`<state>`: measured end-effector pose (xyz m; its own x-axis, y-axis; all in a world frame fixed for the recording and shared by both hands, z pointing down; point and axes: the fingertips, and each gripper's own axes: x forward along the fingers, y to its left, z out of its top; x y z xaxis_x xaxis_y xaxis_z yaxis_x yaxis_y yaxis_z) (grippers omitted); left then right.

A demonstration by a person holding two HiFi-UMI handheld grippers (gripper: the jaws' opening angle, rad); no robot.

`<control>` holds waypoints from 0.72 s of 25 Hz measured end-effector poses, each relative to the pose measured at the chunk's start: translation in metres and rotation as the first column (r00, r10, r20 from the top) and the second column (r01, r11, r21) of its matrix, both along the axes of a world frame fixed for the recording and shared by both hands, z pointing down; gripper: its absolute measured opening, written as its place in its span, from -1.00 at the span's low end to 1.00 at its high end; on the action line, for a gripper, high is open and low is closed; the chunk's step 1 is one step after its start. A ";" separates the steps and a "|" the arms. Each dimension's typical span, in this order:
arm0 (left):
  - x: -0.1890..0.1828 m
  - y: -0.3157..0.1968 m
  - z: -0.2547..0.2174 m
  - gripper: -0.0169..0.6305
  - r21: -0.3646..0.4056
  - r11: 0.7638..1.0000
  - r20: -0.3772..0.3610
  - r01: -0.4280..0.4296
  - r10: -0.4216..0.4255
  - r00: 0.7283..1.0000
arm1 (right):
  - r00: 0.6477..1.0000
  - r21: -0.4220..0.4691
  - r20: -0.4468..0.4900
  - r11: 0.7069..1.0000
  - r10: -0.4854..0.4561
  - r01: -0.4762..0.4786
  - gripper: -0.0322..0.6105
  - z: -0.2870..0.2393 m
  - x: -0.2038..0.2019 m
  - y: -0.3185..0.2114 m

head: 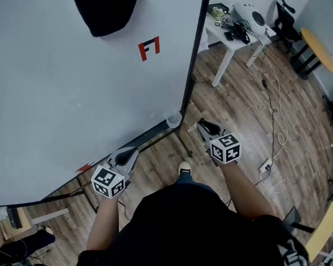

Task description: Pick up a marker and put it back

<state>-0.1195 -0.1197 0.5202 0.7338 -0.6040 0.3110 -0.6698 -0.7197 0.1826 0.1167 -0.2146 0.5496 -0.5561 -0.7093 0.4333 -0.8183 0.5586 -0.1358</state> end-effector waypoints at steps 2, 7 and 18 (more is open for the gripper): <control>-0.001 -0.002 0.001 -0.91 -0.003 1.000 0.000 0.007 -0.007 1.000 | 1.000 0.001 0.000 1.000 -0.010 0.010 -0.69 0.000 -0.003 -0.005; -0.006 -0.006 0.004 -0.91 -0.009 0.999 0.009 0.033 -0.033 0.999 | 0.999 0.005 -0.001 0.999 -0.042 0.042 -0.69 -0.004 -0.014 -0.019; -0.009 -0.021 0.015 -0.91 -0.034 0.997 0.031 0.073 -0.072 0.997 | 0.993 -0.006 -0.002 0.993 -0.119 0.119 -0.69 0.004 -0.041 -0.059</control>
<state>-0.1286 -0.1408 0.5357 0.6785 -0.6436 0.3540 -0.7256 -0.6623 0.1867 0.0761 -0.2734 0.5538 -0.6356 -0.6355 0.4384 -0.7462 0.6514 -0.1375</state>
